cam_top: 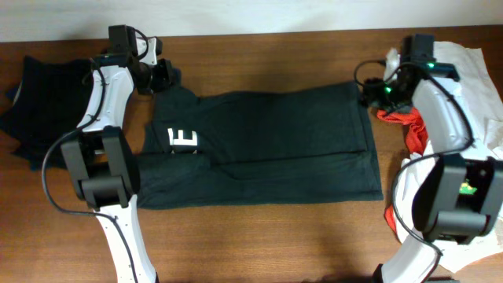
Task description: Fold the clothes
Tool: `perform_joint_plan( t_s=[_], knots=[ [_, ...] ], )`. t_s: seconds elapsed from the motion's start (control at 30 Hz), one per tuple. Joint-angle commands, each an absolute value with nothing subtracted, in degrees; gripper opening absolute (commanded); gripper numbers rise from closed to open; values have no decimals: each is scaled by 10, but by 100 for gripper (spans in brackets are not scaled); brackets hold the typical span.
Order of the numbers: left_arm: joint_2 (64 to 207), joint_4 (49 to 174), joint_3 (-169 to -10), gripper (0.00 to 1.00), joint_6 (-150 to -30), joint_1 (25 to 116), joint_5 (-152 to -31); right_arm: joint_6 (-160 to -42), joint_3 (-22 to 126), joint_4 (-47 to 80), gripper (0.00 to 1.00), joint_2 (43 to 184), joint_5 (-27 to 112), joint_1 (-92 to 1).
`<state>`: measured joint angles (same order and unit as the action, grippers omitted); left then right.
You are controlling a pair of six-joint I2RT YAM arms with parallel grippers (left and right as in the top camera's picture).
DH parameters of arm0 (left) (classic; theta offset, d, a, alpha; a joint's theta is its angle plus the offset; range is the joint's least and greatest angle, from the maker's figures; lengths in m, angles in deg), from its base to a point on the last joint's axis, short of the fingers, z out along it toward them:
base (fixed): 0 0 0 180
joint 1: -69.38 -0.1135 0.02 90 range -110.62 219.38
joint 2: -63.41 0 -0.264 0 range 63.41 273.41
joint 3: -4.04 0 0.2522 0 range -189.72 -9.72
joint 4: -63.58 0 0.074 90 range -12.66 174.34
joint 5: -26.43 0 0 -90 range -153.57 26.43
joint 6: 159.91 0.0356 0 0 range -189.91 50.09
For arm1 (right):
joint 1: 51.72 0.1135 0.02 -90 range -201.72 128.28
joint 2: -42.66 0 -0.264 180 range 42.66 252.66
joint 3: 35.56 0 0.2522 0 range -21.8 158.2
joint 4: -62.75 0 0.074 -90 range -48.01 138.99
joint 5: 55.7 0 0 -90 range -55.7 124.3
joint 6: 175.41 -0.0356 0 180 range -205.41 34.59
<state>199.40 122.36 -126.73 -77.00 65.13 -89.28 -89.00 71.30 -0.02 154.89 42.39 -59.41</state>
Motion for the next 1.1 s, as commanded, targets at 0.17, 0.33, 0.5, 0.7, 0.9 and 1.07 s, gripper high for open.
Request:
perform_joint_plan(
  t_s=[0.17,0.33,0.5,0.7,0.9,1.07],
  knots=[
    [1924,1408,-1277,1,-764,651,-906,-937,718,278,73,1669,448,-573],
    [1924,1432,-1277,0,-754,651,-890,-956,718,346,73,1735,461,-559],
    [1924,1431,-1277,0,-754,651,-886,-965,718,330,62,1771,427,-558],
    [1924,1408,-1277,0,-754,651,-880,-978,754,245,4,1738,427,-571],
    [1878,1395,-1287,0,-754,638,-892,-967,922,-72,4,1654,427,-622],
    [1833,1475,-1287,0,-754,609,-826,-912,963,-289,4,1644,397,-631]
  ],
)
